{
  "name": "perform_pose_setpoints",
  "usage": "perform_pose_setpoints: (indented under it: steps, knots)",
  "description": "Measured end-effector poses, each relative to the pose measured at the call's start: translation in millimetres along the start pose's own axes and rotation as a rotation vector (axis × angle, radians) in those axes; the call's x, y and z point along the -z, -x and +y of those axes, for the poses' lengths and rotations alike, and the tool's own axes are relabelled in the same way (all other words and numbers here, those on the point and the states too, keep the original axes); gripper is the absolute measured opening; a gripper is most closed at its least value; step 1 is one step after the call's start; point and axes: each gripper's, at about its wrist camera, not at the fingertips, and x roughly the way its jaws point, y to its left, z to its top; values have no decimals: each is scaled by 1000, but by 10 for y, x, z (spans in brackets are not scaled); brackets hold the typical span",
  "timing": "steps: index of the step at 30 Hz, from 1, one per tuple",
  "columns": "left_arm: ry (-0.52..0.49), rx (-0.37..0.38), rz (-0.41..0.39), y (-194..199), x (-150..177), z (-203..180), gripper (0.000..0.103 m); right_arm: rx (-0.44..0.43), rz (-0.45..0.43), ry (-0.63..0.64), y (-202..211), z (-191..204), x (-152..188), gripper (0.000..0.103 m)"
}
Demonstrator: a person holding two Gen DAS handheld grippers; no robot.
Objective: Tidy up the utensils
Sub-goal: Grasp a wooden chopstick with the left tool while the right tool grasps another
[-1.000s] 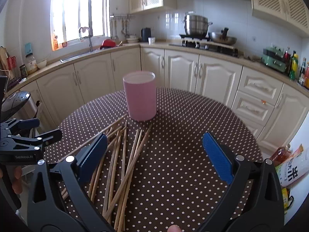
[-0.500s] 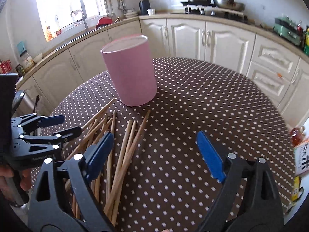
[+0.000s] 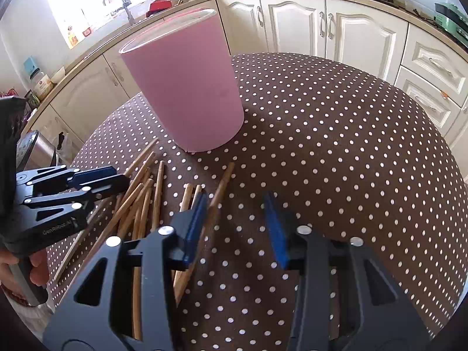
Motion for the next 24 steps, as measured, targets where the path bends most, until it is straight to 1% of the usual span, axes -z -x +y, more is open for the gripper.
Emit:
perform_pose_setpoints:
  steps: [5,7,8,10,11,12,14,16,18,22,24]
  knots:
    - [21,-13,-5,62,90,132,22,11,34,49,-50,33,-39,32]
    - [45,4,-5,95,113,190,21,13,43,64,-54,40,-38,30]
    - [62,-3,-5,128,152,231,21,14,47,66,-57,38,-38,29]
    - [90,-55,-8,150,150,310,21,11,55,69,-63,33,-27,29]
    - [104,-59,-2,152,153,357,21,11,59,77,-72,43,-28,29]
    - [116,-45,4,152,158,389,21,12,64,85,-84,51,-35,29]
    - [110,-60,7,149,152,389,21,17,72,106,-88,73,-48,29]
    - [114,-71,22,100,107,404,21,23,80,124,-115,101,-78,28]
    - [116,-81,33,39,-8,447,21,26,85,128,-134,101,-108,22]
    - [117,-107,66,-76,-226,374,24,15,100,116,-170,63,-188,17]
    - [101,-137,79,-147,-318,345,25,10,105,111,-187,47,-215,13]
